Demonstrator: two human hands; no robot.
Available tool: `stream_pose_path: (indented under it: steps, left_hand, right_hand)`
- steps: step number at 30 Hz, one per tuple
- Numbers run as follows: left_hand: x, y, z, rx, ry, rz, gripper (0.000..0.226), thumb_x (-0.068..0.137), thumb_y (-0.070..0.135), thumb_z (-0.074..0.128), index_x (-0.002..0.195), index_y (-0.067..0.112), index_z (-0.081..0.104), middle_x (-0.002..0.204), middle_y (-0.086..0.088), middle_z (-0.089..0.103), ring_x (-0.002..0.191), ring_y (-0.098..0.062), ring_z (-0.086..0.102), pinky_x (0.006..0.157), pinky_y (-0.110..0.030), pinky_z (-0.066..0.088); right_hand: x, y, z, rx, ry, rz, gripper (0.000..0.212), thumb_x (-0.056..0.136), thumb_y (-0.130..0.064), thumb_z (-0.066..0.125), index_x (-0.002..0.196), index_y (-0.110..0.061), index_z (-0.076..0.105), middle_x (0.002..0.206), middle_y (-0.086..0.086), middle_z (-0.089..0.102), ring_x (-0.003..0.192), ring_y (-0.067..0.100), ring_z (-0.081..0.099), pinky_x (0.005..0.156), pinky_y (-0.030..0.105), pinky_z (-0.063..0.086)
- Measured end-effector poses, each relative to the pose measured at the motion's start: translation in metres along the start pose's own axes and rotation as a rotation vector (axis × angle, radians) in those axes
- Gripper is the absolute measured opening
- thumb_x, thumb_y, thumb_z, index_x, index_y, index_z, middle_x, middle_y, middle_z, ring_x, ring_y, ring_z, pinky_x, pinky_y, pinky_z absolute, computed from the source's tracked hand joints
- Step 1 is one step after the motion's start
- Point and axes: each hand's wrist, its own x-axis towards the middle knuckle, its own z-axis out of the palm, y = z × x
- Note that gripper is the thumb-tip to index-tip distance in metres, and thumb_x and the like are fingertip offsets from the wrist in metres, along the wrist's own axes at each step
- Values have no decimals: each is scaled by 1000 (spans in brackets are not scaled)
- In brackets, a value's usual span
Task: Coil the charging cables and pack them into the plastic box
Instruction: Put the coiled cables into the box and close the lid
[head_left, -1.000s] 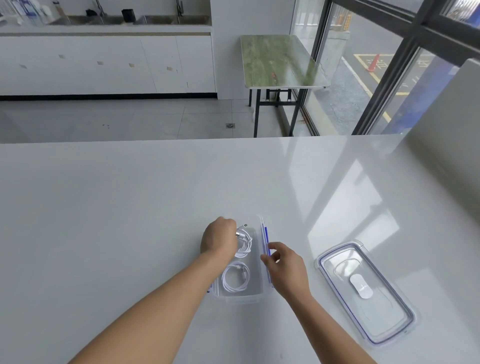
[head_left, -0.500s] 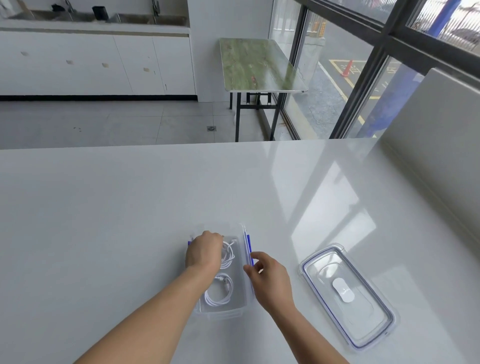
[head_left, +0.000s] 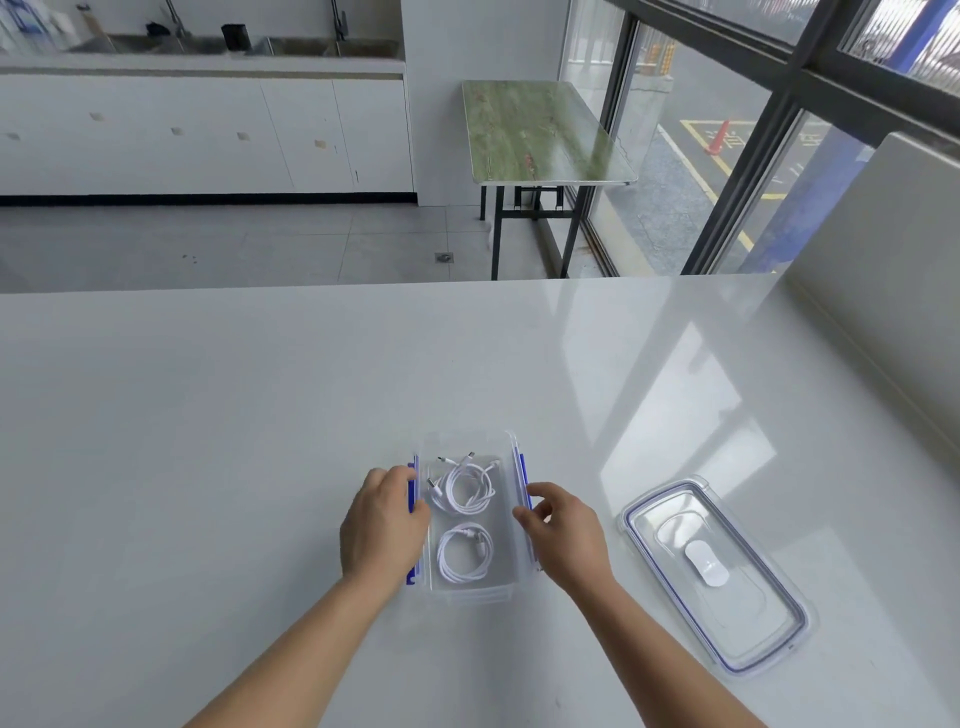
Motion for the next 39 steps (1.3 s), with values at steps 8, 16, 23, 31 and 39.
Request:
stream_pose_path:
  steps: [8,16,23,31,39]
  left_hand:
    - [-32,-12,6,-193,-102,-69,39,89,25,60,128,21,58,115,1,66,98,-20,66,85,-32,50]
    - [-37,-10,-1,-284,-151,-143,38,90,15,58,129,15,60,101,2,64,97,-26,66,84,-34,51]
    - [-41,-6,-6,-302,-171,-164,36,89,11,53,124,13,65,96,1,67,83,-31,70,79,-36,54]
    - [-42,-4,-11,-348,-194,-205,27,88,12,53,110,16,69,79,8,67,74,-33,72,77,-42,57]
    - [-48,3,-16,-398,-224,-222,36,90,12,54,68,39,49,75,4,66,72,-39,73,77,-45,59]
  right_hand:
    - [-14,2,-15,-5,67,-11,33,97,-36,58,126,-21,63,85,-11,63,81,14,61,67,26,43]
    - [-40,55,-57,-122,180,103,20,93,-27,63,110,-21,72,86,-8,68,78,14,62,69,25,43]
    - [-56,105,-75,-478,133,123,22,94,-33,58,112,-22,66,102,-2,67,94,22,64,70,30,48]
    - [-54,134,-69,-686,131,115,11,88,-23,61,93,-15,57,87,0,55,82,27,57,58,33,48]
    - [-45,149,-69,-701,125,101,5,85,-17,54,83,-13,55,84,2,58,78,28,58,57,34,46]
